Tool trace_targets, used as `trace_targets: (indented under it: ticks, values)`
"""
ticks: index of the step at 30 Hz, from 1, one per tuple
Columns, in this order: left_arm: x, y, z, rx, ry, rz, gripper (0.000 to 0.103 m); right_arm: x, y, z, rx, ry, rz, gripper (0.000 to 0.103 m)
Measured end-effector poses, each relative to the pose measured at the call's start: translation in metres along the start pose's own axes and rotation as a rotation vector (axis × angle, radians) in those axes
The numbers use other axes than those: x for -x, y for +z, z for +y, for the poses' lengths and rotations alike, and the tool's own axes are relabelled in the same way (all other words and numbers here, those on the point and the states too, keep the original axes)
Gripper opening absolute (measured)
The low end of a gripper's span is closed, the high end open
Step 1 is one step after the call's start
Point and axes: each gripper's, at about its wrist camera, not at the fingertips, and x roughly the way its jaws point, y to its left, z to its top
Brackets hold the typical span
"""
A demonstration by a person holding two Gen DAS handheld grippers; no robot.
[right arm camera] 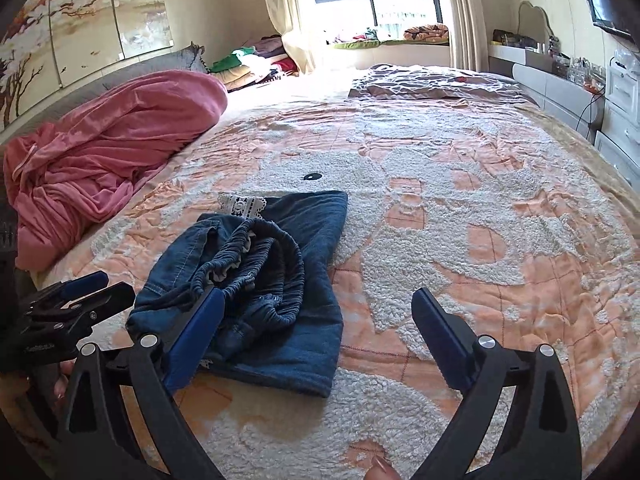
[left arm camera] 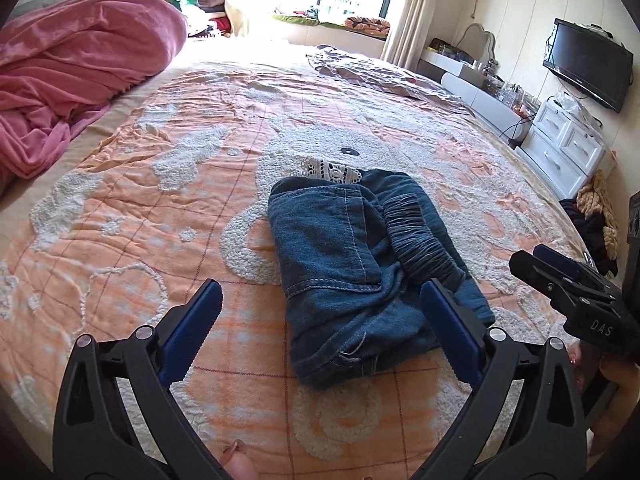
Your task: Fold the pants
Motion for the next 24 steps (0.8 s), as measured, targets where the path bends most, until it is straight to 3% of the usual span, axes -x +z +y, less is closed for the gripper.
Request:
trace_targets:
  ticks: [24]
  values:
    - [0.049,-0.040,-0.020,-0.031,0.028,-0.015,0.093,0.066,-0.028,0.018,0.071,-0.029,-0.060,0.098]
